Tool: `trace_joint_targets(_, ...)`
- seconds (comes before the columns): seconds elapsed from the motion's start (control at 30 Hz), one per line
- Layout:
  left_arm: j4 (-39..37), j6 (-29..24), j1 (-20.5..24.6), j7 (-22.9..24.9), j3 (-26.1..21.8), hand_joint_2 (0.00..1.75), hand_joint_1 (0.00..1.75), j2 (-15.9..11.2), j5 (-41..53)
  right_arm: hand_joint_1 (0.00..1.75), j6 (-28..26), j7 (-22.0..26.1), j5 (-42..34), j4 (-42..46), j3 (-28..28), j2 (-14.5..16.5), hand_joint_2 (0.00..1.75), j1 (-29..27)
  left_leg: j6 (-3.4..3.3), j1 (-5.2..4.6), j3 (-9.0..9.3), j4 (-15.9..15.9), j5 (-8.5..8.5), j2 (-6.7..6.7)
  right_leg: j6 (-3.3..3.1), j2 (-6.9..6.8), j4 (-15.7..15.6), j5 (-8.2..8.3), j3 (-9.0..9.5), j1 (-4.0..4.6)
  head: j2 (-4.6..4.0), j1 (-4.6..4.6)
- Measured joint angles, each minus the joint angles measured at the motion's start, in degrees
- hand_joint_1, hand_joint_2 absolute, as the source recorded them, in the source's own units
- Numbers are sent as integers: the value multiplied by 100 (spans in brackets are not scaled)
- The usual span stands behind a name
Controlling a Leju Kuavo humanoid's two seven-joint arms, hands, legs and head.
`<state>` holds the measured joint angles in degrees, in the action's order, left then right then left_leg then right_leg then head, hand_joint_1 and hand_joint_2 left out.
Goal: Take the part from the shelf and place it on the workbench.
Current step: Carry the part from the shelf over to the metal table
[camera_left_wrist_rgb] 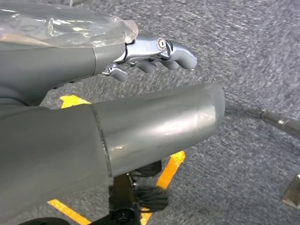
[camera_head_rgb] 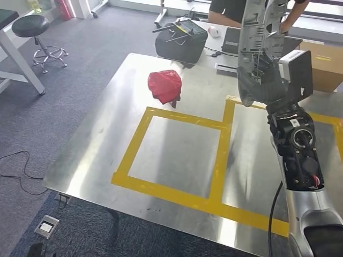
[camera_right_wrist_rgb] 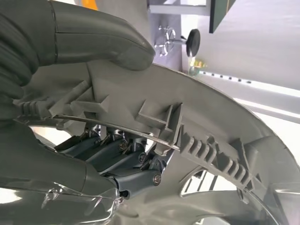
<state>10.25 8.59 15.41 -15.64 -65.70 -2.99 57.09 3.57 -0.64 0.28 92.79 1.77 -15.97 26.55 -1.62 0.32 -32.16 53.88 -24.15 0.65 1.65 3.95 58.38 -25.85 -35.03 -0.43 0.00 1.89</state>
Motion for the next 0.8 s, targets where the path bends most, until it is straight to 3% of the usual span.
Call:
trace_joint_targets(0.07, 1, 0, -13, 1, 0, 0, 0, 2, 1, 175, 3, 2, 0, 13, -10, -8, 175, -7, -30, -10, 0, -2, -3, -108, 32, -265, 814, -419, -340, -9, 0, 75)
trace_joint_targets(0.1, 1, 0, -22, 2, 0, 0, 0, 3, 2, 175, 3, 2, 0, 20, -12, -8, 175, -14, -33, -14, 1, 1, -8, -167, 50, -315, 1182, -561, -493, -19, 0, 96)
trace_joint_targets(0.13, 1, 0, -28, 3, 0, 0, 0, 5, 2, 175, 4, 1, 0, 23, -14, -9, 175, -21, -33, -16, 2, 4, -13, -222, 66, -340, 1369, -600, -566, -28, 0, 113)
trace_joint_targets(0.17, 1, 0, -30, 4, -1, 0, 0, 8, 2, 175, 4, -3, 0, 25, -16, -9, 175, -26, -27, -16, 4, 10, -20, -274, 75, -358, 1312, -520, -523, -37, 0, 132)
trace_joint_targets(0.27, 1, 0, -28, 4, -1, 0, 0, 15, 2, 175, 3, -5, 1, 37, -27, -20, 175, -25, 24, -32, 21, 48, -64, -413, 63, -567, 103, 10, 97, -24, 0, 205)
trace_joint_targets(0.33, 1, 0, -25, 5, 0, 0, 0, 12, 2, 175, 2, -3, 1, 51, -39, -26, 175, -21, 66, -58, 22, 74, -87, -493, 14, -657, -349, 124, 302, 17, 0, 216)
trace_joint_targets(0.4, 1, 0, -22, 7, 0, 0, 0, 10, 2, 175, -2, -4, 1, 58, -61, -28, 175, -32, 107, -68, 27, 80, -95, -574, -47, -554, -361, 135, 288, 29, 0, 188)
trace_joint_targets(0.47, 1, 0, -12, 8, 0, 0, 0, 10, -3, 175, -3, -5, 0, 71, -87, -32, 175, -49, 174, -47, -11, 193, -197, -473, -107, -461, -384, 163, 292, 4, 0, 162)
trace_joint_targets(0.53, 1, -2, -18, 8, 0, 0, 0, 10, -13, 175, -3, -4, 2, 85, -100, -34, 175, -55, 231, -23, -260, 750, -525, -226, -164, -381, -405, 190, 291, -21, 0, 105)
trace_joint_targets(0.6, 1, -8, -49, 7, 0, 0, 0, 8, -20, 175, -2, -4, 3, 88, -101, -34, 175, -58, 254, -18, -668, 1593, -885, -114, -192, -282, -403, 200, 272, -21, 0, 31)
trace_joint_targets(0.63, 1, -11, -64, 5, 0, 0, 0, 8, -21, 175, -2, -5, 5, 88, -101, -34, 175, -63, 258, -16, -803, 1852, -943, -105, -195, -223, -403, 203, 267, -20, 0, 6)
trace_joint_targets(0.67, 1, -13, -73, 3, 0, 0, 0, 10, -21, 175, -1, -5, 7, 88, -102, -34, 175, -68, 254, -11, -831, 1879, -881, -101, -196, -159, -401, 204, 266, -20, 0, -15)
trace_joint_targets(0.73, 1, -13, -73, -1, 0, 0, 0, 7, -17, 175, -1, -6, 11, 89, -103, -36, 175, -75, 224, 4, -556, 1253, -482, -45, -193, -34, -395, 205, 272, -20, 0, -47)
trace_joint_targets(0.8, 1, -13, -65, -3, 0, 0, 0, -9, -12, 175, -1, -5, 11, 91, -108, -37, 175, -76, 187, 19, -185, 446, -150, 146, -166, 83, -379, 206, 255, -10, 0, -66)
